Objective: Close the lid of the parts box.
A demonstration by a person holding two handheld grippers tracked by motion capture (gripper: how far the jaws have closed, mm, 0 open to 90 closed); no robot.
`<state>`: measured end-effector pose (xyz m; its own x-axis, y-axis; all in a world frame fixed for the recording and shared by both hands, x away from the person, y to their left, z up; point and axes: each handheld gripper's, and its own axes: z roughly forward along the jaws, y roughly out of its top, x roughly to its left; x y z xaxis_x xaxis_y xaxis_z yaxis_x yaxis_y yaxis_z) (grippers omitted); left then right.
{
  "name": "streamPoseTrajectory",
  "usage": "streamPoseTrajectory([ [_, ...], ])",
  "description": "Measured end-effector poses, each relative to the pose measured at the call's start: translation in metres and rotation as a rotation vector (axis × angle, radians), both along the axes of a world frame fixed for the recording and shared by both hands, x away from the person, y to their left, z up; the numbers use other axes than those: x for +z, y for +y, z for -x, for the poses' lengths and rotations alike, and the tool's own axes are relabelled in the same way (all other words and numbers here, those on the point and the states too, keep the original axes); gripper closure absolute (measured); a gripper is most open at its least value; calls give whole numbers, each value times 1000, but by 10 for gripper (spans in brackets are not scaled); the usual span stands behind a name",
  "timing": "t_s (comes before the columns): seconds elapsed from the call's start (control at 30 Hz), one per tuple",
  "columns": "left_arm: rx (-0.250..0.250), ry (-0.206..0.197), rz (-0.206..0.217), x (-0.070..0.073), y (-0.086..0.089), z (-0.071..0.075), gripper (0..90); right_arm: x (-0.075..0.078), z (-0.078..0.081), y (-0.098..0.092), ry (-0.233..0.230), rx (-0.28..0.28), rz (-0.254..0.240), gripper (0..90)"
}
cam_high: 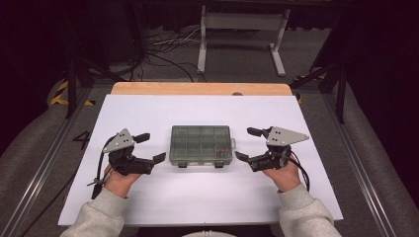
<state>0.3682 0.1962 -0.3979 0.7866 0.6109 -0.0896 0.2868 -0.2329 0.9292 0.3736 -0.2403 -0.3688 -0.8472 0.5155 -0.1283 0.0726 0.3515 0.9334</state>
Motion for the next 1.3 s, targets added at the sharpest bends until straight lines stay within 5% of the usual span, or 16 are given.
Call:
streamPoseTrajectory([
  [0.47, 65, -46, 54, 0, 35, 23, 28, 2, 14, -30, -24, -40, -31, 21],
  [0.77, 60, -81, 73, -9, 50, 33, 21, -5, 23, -49, -32, -67, -55, 6],
  [1.03, 91, -61, 118, -25, 63, 35, 17, -20, 32, -64, -56, -96, -67, 4],
  [1.3, 133, -81, 107, -38, 66, 36, 17, -38, 37, -74, -45, -144, -74, 0],
])
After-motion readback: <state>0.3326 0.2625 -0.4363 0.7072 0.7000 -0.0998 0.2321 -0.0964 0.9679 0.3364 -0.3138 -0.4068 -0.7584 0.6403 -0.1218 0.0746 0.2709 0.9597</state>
